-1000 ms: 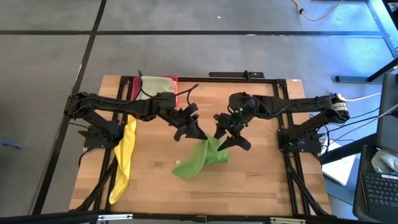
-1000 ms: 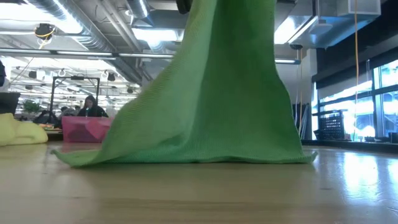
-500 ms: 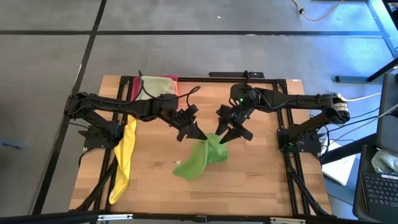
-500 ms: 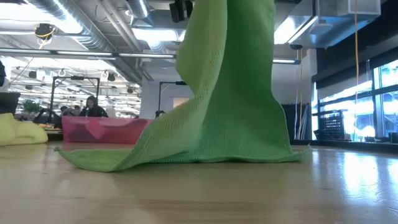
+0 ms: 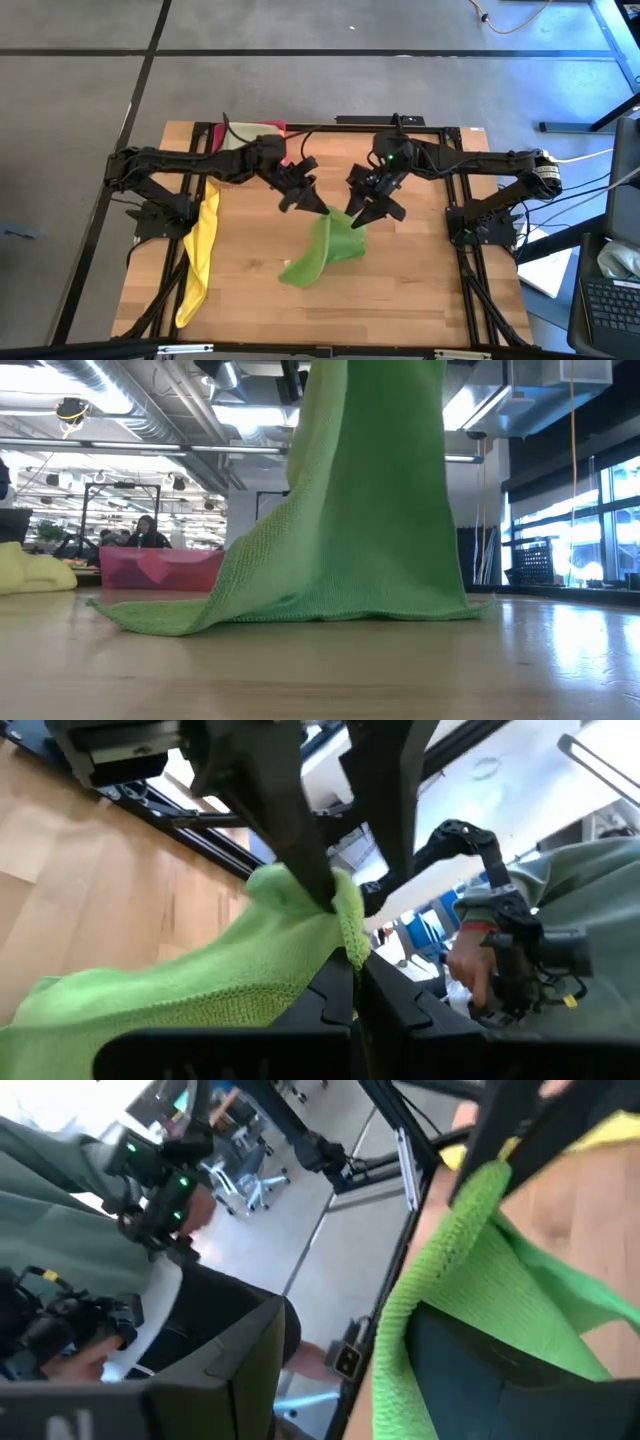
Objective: Fold microfiber towels
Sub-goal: Fold the green microfiber towel
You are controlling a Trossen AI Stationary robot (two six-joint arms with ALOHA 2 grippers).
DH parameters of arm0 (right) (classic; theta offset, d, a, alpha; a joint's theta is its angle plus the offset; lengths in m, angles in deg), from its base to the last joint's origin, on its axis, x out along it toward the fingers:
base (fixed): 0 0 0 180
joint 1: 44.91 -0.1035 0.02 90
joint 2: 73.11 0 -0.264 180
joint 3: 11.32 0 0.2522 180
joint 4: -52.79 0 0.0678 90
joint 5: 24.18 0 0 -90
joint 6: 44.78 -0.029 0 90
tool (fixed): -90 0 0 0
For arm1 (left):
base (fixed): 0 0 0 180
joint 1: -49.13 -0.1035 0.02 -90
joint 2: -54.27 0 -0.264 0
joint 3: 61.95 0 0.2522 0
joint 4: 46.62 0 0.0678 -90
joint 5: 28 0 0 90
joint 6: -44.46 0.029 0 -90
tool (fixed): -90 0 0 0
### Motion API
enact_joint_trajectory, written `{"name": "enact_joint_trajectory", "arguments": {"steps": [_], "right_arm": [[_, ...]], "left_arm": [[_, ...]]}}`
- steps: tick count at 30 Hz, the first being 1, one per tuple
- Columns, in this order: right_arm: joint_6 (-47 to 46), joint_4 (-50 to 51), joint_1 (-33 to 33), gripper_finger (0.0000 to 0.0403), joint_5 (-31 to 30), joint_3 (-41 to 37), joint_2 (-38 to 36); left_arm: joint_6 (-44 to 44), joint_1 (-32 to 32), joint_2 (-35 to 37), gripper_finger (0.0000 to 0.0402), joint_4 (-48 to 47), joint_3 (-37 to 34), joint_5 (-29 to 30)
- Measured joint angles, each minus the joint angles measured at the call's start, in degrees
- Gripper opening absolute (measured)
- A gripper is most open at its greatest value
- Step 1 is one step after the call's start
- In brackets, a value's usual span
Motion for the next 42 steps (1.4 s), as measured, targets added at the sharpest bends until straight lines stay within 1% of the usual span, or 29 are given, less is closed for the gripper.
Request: {"name": "enact_joint_trajectory", "arguments": {"steps": [2, 3, 4, 7, 9, 11, 13, 15, 17, 24, 28, 32, 36, 42], "right_arm": [[-1.72, -2.25, -0.02, 0.0206, -0.56, 0.00, 0.00], [-2.13, -3.03, 0.00, 0.0206, -2.11, 0.00, 0.00], [-2.38, -3.19, 0.02, 0.0206, -5.38, 0.00, 0.00], [-3.33, -0.99, 0.43, 0.0206, -17.76, 0.00, 0.04], [-1.00, 0.34, 0.80, 0.0206, -22.99, 0.00, 0.04], [1.35, 0.63, 0.91, 0.0206, -25.41, 0.00, 0.18], [2.03, -0.16, 1.37, 0.0206, -23.91, -0.02, 0.31], [2.80, -1.85, 1.96, 0.0206, -20.97, -0.02, 0.28], [2.95, -3.14, 2.85, 0.0206, -19.51, 0.00, 0.26], [2.46, -11.76, 4.90, 0.0206, -17.78, 0.00, 0.26], [0.47, -15.27, 4.80, 0.0206, -14.53, 0.00, 0.60], [-1.32, -15.32, 4.77, 0.0206, -11.99, 0.02, 2.66], [-0.31, -15.53, 4.72, 0.0206, -11.77, 0.02, 4.92], [-0.33, -15.92, 4.39, 0.0206, -7.07, 0.02, 5.78]], "left_arm": [[0.94, -0.60, 0.00, 0.0000, -0.15, 0.00, -1.24], [1.40, -0.89, 0.00, 0.0000, -0.23, 0.00, -1.73], [1.97, -1.20, 0.00, 0.0000, -0.48, 0.00, -2.16], [2.66, -2.29, -0.02, 0.0000, -0.78, 0.00, -4.93], [2.61, -2.64, -0.02, 0.0000, 1.30, 0.00, -6.45], [2.49, -2.61, 0.60, 0.0000, 4.20, 0.00, -6.67], [2.37, -2.55, 1.65, 0.0000, 7.63, 0.10, -6.23], [2.27, -2.54, 2.97, 0.0000, 7.91, 0.11, -6.13], [2.18, -2.57, 3.70, 0.0000, 8.04, 0.11, -6.04], [-1.13, -2.59, 5.04, 0.0000, 7.20, 0.04, -7.85], [-1.42, -2.62, 5.29, 0.0000, 7.70, 0.04, -7.96], [-2.29, -2.96, 5.25, 0.0000, 7.65, 0.04, -7.89], [-2.80, -2.96, 5.25, 0.0000, 7.63, 0.04, -7.89], [-3.88, -2.96, 5.25, 0.0000, 7.60, 0.04, -7.67]]}}
